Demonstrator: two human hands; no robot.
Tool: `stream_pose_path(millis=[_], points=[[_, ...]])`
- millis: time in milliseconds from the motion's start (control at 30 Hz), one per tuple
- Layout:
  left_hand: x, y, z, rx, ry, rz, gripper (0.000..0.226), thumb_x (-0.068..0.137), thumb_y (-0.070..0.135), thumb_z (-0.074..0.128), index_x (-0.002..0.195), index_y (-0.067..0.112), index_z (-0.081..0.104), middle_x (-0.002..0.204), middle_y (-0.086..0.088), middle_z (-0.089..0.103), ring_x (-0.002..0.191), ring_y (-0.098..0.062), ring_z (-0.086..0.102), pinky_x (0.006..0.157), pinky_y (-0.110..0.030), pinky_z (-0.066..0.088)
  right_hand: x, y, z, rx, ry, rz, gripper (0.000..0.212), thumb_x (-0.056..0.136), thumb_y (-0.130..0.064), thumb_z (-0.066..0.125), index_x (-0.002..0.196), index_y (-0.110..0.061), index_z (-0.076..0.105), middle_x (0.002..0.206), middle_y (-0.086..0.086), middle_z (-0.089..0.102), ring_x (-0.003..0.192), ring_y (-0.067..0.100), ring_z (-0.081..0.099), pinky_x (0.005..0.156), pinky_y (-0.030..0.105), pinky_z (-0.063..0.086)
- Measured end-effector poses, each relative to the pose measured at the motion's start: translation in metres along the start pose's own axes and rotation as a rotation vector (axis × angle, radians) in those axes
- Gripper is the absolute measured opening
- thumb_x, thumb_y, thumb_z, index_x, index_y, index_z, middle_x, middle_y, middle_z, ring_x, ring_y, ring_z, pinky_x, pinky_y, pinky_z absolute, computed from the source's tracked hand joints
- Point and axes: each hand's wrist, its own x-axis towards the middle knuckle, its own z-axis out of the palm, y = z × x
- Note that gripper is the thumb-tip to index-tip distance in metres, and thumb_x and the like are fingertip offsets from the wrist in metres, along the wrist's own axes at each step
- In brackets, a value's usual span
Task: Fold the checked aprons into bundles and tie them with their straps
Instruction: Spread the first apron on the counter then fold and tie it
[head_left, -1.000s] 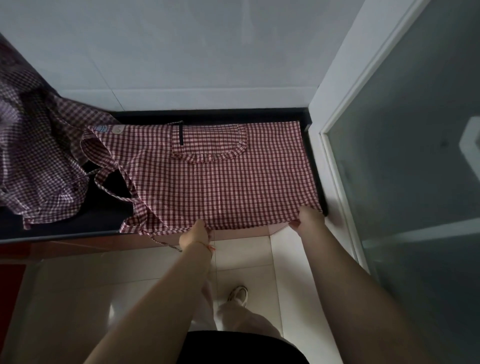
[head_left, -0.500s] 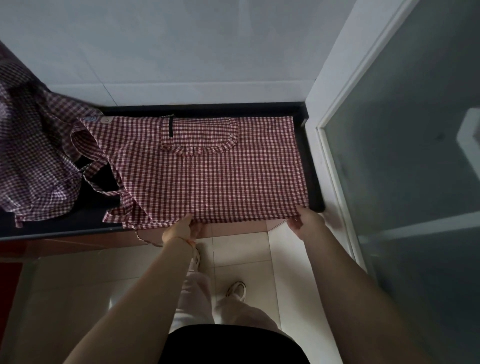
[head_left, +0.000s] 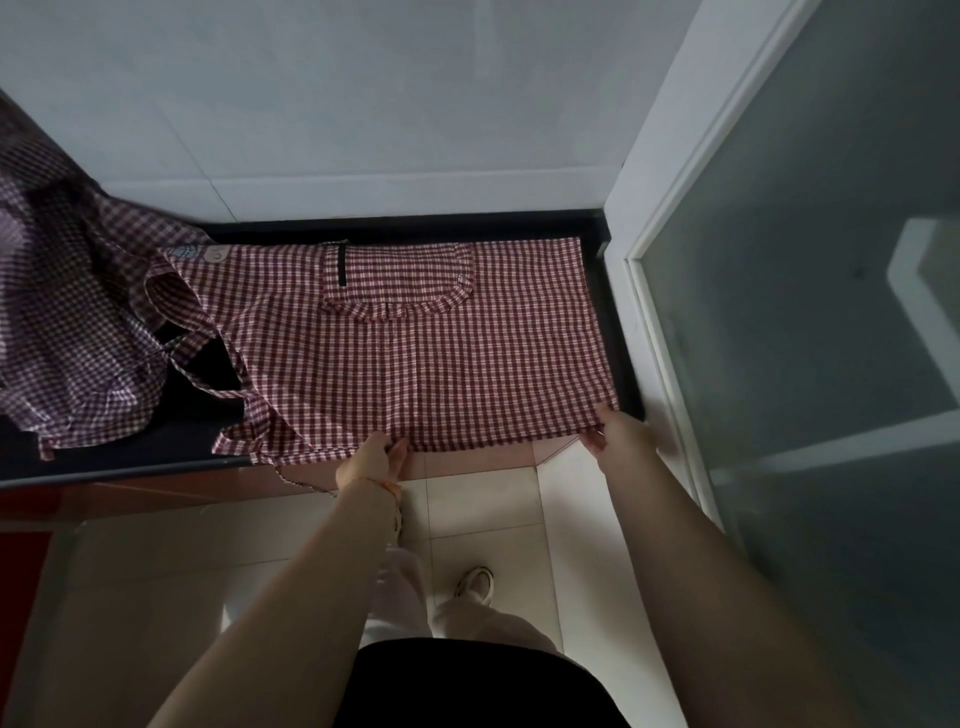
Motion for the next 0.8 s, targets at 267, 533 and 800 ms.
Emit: stream_pose_path(millis=[267,533,800], points=[[0.007,0.006,0.003,0.018,0.007,-0.061,0.032,0.085,0.011,0.07,0.116,0.009,0.064,0.076,0.0,0.06,0.053,-0.007,0.051,0.04,-0.019,0.043,-0.012,-0.025,0.006,-0.646,0.225,-0.198,0.054,0.096,-0.045,0.058,0.125,-0.001,0.059,0.117,0.014,0.065,0.095,0.027,0.065,0.069,0.033,0.051],[-0.055,0.066,0.035,-0.266,-0.229,0.125,0.02,0.087,0.011,0.063,0.071,0.017,0.054,0.057,0.005,0.054,0.042,-0.004,0.049,0.042,-0.017,0.041,-0.06,-0.083,0.039,0.023,-0.058,-0.448,0.012,0.09,-0.02,0.062,0.084,-0.011,0.067,0.07,0.001,0.065,0.049,0.009,0.055,0.047,0.024,0.047],[-0.038,0.011,0.013,-0.08,-0.031,0.09,0.006,0.088,0.011,0.057,0.083,0.011,0.055,0.062,0.0,0.055,0.049,-0.011,0.049,0.049,-0.026,0.043,-0.035,-0.025,0.02,0.053,0.101,-0.32,0.031,0.099,-0.028,0.045,0.115,-0.004,0.058,0.113,0.008,0.066,0.098,0.028,0.067,0.074,0.037,0.056]])
